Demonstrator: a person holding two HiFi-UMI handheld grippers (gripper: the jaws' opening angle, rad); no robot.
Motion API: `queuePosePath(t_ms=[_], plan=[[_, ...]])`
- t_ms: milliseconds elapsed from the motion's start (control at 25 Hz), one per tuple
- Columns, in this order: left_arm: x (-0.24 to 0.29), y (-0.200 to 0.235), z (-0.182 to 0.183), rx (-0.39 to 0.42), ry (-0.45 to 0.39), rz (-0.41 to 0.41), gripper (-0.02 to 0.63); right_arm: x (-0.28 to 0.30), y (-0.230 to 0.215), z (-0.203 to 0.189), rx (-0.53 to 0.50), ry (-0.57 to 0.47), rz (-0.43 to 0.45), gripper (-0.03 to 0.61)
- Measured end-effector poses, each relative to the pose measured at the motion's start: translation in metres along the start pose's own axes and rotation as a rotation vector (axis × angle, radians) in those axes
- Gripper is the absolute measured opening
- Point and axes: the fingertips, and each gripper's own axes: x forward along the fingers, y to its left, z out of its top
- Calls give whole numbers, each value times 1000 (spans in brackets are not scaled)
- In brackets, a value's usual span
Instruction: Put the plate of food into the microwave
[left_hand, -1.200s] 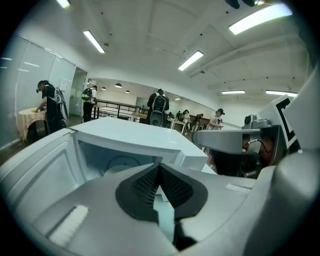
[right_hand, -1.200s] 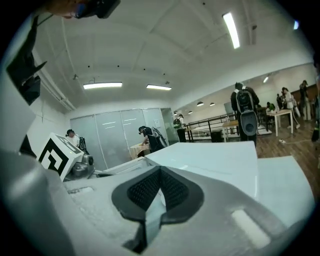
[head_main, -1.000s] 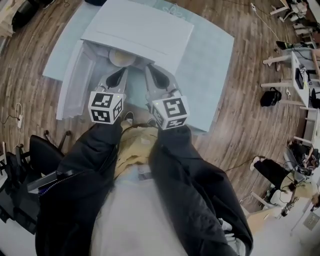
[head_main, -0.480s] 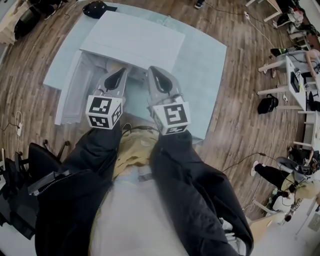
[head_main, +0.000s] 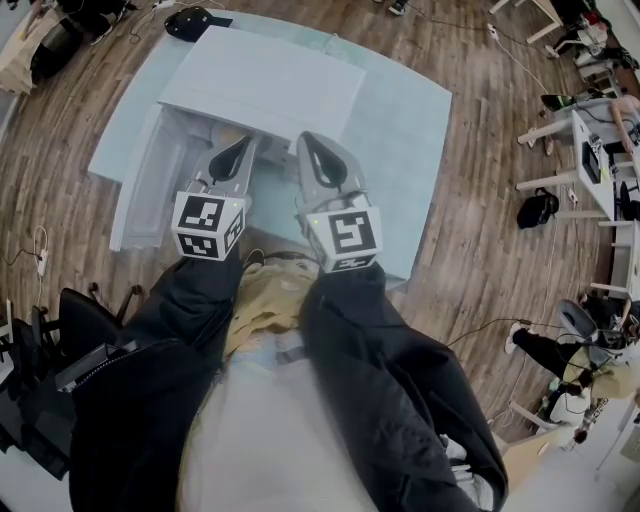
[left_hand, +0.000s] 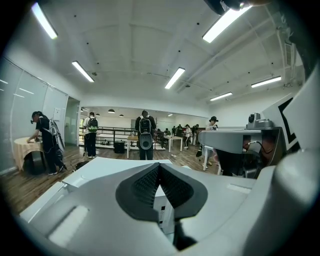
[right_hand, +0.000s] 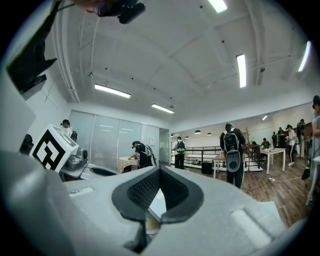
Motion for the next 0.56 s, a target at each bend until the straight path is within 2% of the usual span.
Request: queuePosePath(t_ms=[560], plan=[[6, -11, -7, -5, 18, -10, -2, -8, -13, -9, 26, 15, -25, -5]])
